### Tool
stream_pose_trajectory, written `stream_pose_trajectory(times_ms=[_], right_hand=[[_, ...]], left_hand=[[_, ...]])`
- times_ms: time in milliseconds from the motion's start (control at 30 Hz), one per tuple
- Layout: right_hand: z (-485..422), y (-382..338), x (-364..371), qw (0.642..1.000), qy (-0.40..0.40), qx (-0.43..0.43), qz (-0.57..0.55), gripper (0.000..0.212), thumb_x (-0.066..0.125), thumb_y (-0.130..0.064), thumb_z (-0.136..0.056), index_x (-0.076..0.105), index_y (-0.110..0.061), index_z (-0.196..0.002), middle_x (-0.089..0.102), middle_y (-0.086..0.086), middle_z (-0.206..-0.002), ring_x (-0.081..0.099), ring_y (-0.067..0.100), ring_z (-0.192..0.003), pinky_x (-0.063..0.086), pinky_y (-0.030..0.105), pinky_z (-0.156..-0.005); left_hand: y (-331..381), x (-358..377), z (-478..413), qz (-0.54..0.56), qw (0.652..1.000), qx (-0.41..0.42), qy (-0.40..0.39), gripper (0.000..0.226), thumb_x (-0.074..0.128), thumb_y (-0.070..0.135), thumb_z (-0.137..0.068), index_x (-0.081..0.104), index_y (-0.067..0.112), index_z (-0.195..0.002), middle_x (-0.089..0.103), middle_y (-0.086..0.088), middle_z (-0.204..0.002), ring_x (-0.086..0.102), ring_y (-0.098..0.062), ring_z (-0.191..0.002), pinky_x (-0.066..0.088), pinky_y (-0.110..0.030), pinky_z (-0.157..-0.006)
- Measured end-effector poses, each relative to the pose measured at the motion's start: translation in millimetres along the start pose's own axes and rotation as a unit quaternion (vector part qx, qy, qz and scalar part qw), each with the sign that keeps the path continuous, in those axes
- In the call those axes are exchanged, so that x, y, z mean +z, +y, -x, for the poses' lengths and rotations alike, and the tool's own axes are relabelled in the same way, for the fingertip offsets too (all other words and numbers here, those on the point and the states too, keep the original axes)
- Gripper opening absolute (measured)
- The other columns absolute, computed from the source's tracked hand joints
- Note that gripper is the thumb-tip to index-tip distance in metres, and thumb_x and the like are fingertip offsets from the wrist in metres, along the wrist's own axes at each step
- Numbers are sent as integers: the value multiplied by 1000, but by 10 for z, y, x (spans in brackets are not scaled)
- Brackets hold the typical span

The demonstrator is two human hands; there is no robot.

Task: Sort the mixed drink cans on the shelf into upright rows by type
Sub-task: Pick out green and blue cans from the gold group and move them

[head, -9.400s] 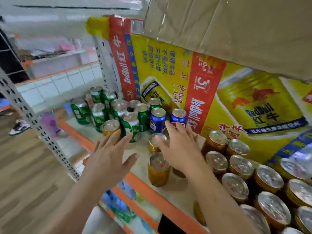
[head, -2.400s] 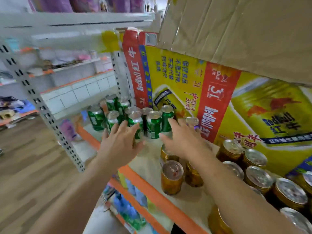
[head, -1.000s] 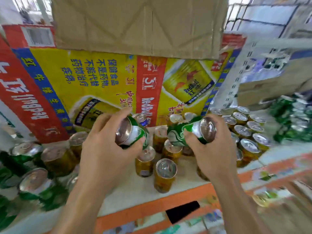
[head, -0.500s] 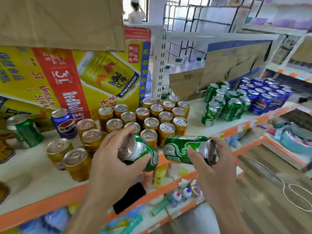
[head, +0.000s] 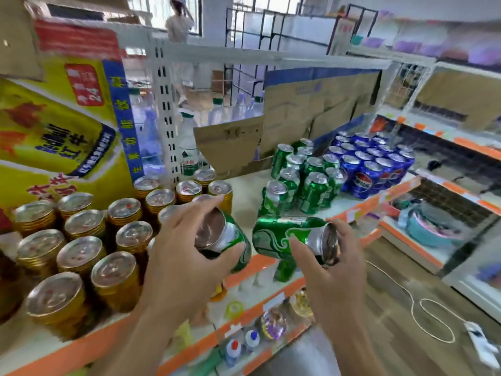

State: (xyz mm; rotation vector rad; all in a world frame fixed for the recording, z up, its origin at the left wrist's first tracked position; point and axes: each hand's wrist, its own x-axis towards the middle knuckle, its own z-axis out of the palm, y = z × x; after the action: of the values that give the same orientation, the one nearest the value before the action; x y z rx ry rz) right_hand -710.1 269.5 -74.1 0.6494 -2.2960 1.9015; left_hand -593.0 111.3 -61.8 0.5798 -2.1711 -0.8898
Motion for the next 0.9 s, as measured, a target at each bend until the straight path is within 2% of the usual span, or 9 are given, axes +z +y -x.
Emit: stream_pose_trajectory(times_ms=[133,200,333,467,533,600,633,767,900], right_hand=[[-734,87,-10,999,-15,-33,15,42,78,-30,-77,47,-33,-107,51,-9,-87,50,1,-73,42,10,-65],[-1055,128,35,998,-25,-55,20,45,78,-27,-79,46,-31,-111,51,-9,-85,49,0,-70,40,9,-63],[-1562,245,123,996,-49,-66,17,48,77,-30,-81,45,-27,-117,55,-3,-88,52,3,-71,42,11,-63],[-2078,410,291,992,-73,-96,47,59,76,-37,-80,44,-25,-129,56,-1,-114,58,15,-98,50,31,-84],[-2355,440,387,982,-97,-140,82,57,76,-36,-80,44,-27,-127,51,-6,-115,51,7,-97,45,27,-82],[-2639,465,484,961,-141,-186,147,62,74,-36,-82,43,-21,-133,47,-4,-123,42,2,-96,35,22,-77],[-2775,473,534,948,-168,-200,181,64,72,-38,-83,41,-20,-136,46,-1,-129,44,6,-99,34,24,-75],[-3257,461,733,879,-287,-247,290,69,64,-47,-87,31,-25,-144,42,1,-139,60,23,-102,42,30,-70],[-3626,526,946,799,-380,-288,366,70,63,-46,-87,30,-22,-144,47,5,-137,56,30,-113,46,39,-86]], left_hand=[[47,401,-572,-14,1000,-4,20,65,81,39,-70,52,39,-129,48,20,-115,40,9,-96,31,1,-78],[54,552,-831,-20,999,-10,32,65,81,37,-70,53,37,-129,48,17,-115,41,6,-97,31,1,-78],[87,803,-1202,-31,997,-15,65,67,83,35,-70,55,30,-131,46,15,-115,36,12,-93,24,9,-80],[102,1007,-1434,-68,992,-31,104,69,70,47,-66,54,31,-131,44,17,-113,37,8,-94,27,1,-80],[97,1083,-1529,-89,988,-43,117,68,76,46,-69,53,32,-132,42,18,-114,38,5,-96,27,-6,-82],[83,1143,-1651,-120,984,-54,119,68,80,37,-71,52,33,-133,41,17,-114,38,2,-99,32,-16,-87],[64,1174,-1720,-139,982,-62,111,68,80,35,-72,51,34,-134,40,16,-114,38,-1,-101,33,-20,-89],[-45,1330,-2016,-197,974,-103,51,70,78,39,-74,45,39,-136,46,12,-123,43,-11,-114,35,-28,-93],[-174,1515,-2227,-219,965,-140,-19,69,75,45,-75,43,41,-137,48,13,-129,47,-12,-115,40,-29,-92]])
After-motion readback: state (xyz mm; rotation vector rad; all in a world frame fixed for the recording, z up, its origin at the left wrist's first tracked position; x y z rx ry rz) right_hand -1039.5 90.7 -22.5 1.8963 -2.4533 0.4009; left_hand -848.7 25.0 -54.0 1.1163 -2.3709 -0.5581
